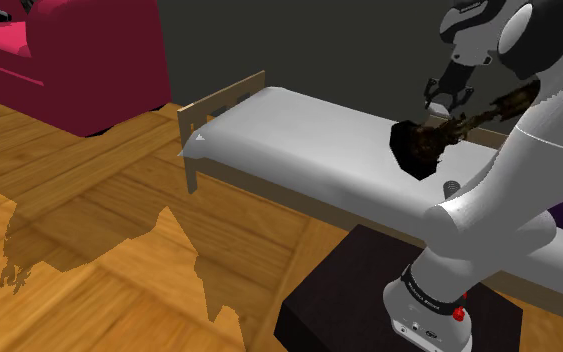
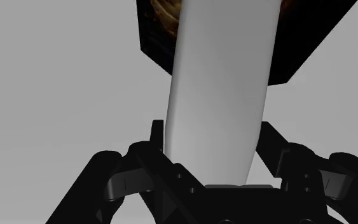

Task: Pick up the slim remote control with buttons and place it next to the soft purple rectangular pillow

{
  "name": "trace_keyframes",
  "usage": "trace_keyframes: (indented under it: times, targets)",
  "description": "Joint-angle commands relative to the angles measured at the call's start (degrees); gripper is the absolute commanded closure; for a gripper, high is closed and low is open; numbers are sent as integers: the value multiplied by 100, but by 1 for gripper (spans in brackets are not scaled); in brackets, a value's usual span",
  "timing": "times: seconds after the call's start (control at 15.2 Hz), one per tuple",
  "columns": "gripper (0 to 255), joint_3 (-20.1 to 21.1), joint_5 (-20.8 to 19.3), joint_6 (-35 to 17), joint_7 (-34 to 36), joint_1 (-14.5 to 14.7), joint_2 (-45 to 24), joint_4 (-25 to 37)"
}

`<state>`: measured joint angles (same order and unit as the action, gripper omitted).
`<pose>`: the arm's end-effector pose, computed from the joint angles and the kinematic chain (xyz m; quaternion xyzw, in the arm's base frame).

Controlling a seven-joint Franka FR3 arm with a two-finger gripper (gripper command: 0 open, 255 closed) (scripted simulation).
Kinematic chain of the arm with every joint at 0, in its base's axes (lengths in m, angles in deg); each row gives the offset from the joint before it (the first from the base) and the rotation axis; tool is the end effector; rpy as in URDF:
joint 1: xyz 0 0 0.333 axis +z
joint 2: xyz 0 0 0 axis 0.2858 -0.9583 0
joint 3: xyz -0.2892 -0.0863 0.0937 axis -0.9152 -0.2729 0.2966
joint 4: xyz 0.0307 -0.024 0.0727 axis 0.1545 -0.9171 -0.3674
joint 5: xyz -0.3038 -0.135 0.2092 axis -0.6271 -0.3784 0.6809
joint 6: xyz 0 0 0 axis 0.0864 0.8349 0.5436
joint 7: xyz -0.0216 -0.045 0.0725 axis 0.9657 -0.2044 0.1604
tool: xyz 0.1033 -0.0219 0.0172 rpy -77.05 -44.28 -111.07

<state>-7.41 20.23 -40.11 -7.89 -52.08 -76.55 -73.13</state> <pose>0.2502 -0.5253 0.5184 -0.8204 0.5718 -0.0054 0.0012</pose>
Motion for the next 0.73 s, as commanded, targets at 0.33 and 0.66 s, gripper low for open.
trace_keyframes:
  times: [0.33,0.66]
  targets:
    - [255,-415,338,182,-1091,-627,-538,602]
    - [255,-623,713,396,-1870,-1207,-1122,1260]
